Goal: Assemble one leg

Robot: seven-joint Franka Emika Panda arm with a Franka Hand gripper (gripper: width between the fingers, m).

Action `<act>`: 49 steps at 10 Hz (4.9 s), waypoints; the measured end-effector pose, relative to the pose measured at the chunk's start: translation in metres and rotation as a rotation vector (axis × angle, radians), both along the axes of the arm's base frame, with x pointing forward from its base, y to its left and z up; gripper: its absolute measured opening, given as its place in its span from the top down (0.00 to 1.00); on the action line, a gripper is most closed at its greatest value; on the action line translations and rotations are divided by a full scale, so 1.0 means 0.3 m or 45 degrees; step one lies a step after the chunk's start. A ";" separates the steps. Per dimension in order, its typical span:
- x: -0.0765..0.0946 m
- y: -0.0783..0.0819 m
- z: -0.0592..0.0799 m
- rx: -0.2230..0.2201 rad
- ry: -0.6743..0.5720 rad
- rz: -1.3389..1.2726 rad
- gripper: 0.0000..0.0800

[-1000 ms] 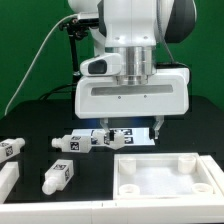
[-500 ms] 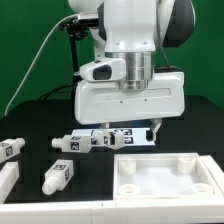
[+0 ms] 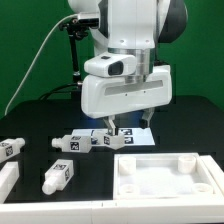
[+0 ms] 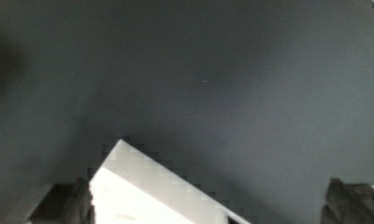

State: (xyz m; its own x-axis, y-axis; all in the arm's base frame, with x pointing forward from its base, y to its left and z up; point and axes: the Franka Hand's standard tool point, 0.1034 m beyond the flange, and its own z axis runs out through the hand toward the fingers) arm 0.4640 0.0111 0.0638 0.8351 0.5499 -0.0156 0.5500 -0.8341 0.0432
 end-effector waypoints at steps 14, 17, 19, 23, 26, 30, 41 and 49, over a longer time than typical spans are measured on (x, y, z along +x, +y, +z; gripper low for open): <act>-0.232 -0.084 -0.082 -0.626 0.900 -0.081 0.19; -0.270 -0.103 -0.153 -0.661 0.959 -0.103 0.19; -0.307 -0.084 -0.189 -0.721 1.014 -0.128 0.19; -0.308 -0.074 -0.201 -0.743 1.025 -0.131 0.53; -0.288 -0.022 -0.107 -0.785 1.087 -0.124 0.64; -0.008 0.020 0.114 -0.541 0.992 -0.453 0.64; 0.323 0.174 0.247 0.083 0.242 -0.790 0.64; 0.492 0.167 0.248 0.248 -0.603 -0.685 0.64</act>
Offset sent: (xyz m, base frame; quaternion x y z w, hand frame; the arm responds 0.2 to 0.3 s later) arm -0.0500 -0.0411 -0.0033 -0.1193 -0.3270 -0.0306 0.9370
